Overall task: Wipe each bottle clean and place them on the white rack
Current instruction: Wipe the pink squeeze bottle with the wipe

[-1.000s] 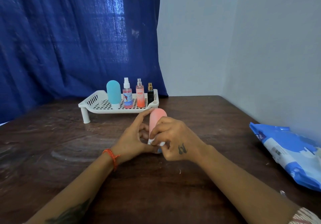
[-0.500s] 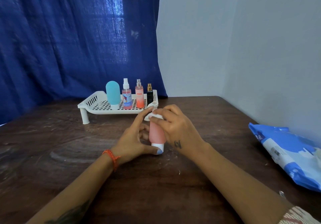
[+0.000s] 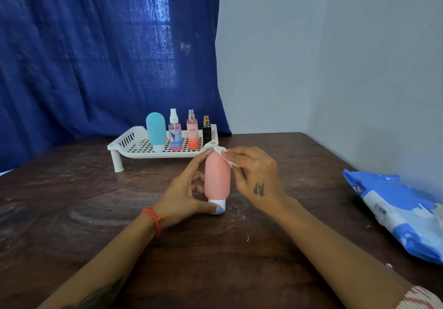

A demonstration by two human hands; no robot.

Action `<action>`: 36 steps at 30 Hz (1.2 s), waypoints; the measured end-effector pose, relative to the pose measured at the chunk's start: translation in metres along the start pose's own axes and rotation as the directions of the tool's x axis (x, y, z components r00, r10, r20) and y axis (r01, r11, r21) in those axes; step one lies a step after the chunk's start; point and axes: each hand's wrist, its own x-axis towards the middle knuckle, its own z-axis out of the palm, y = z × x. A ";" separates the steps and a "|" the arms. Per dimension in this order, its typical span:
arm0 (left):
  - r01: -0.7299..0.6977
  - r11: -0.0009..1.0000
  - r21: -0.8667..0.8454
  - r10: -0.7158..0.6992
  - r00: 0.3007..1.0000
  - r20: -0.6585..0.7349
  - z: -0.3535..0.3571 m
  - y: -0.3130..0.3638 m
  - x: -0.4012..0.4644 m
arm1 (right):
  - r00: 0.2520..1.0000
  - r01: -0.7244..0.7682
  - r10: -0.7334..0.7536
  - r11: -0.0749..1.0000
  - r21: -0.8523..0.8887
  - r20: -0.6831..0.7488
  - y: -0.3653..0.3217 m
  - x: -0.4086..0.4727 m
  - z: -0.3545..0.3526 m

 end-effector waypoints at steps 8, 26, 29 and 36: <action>-0.002 0.995 -0.097 0.001 1.000 -0.011 0.001 -0.001 0.001 | 0.978 0.064 -0.102 0.977 0.203 0.183 -0.003 -0.002 -0.005; 0.051 0.993 -0.104 -0.050 0.999 0.013 0.000 0.001 0.001 | 0.976 -0.216 0.208 0.951 0.223 0.061 0.010 0.004 -0.003; 0.056 0.990 -0.126 -0.056 0.998 0.007 0.000 0.001 0.001 | 0.964 -0.229 0.184 0.940 0.253 0.189 0.007 0.001 -0.004; 0.062 0.982 -0.177 -0.061 0.998 0.009 0.000 0.002 -0.001 | 0.852 -0.361 0.208 0.898 0.252 0.480 -0.001 0.002 -0.011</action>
